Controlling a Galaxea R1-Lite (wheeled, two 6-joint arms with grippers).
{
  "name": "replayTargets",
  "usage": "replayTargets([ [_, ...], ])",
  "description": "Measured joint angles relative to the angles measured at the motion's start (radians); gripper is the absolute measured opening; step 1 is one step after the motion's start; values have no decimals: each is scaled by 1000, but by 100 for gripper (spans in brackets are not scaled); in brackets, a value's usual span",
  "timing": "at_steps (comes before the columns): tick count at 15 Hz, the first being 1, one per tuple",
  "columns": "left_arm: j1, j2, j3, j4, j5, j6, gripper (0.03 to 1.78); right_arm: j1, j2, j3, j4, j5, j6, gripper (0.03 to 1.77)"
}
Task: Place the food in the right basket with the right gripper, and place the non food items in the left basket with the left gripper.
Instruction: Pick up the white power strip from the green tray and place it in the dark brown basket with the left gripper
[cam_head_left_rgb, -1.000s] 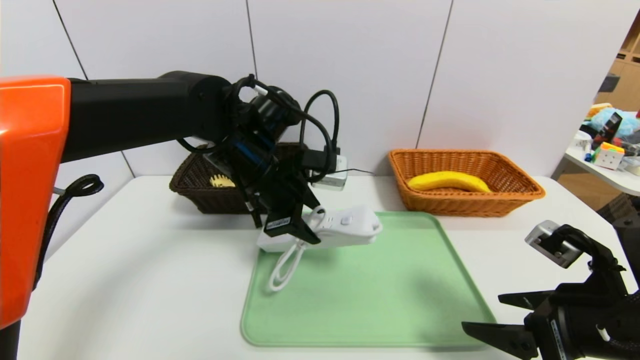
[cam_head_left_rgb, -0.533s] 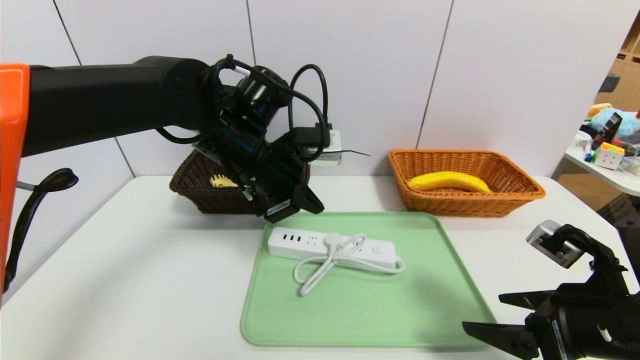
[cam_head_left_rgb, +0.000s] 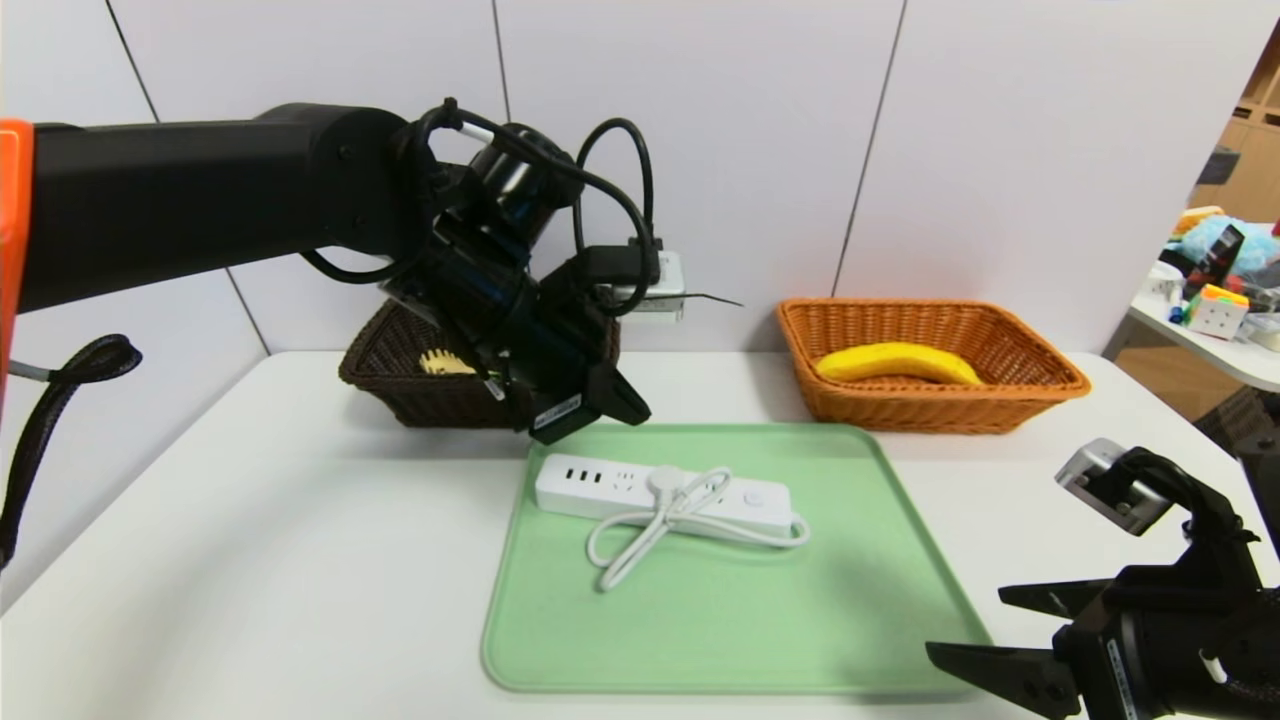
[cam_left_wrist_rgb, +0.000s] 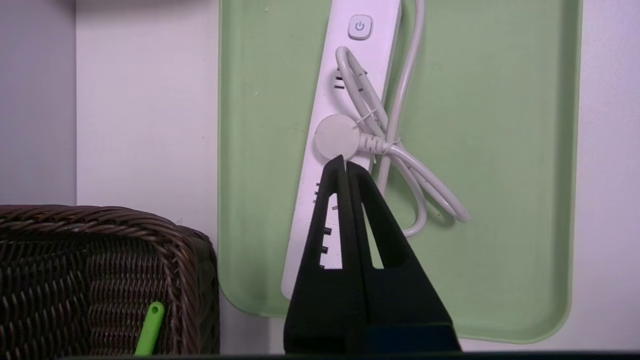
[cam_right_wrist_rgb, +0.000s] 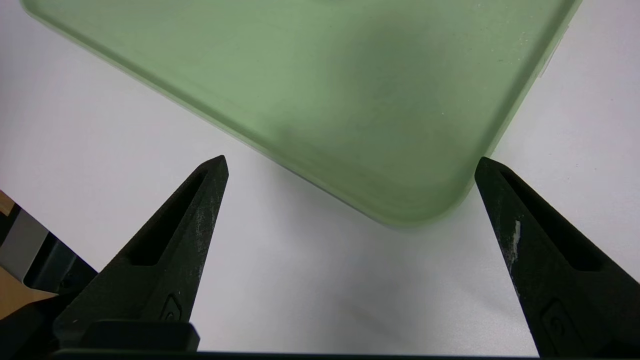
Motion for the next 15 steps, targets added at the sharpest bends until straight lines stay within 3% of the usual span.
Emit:
replayTargets([
  [3,-27,3,8,0,0,-100,5,0,0,1,0,0,1,170],
  [6,-33,9,13,6,2,-109,5,-1,-1,1,0,-1,1,170],
  [11,-36,14,16,6,2,-104,77,-3,-1,1,0,0,1,170],
  [15,-37,31,17,9,11,-103,115,-6,-1,1,0,0,1,170],
])
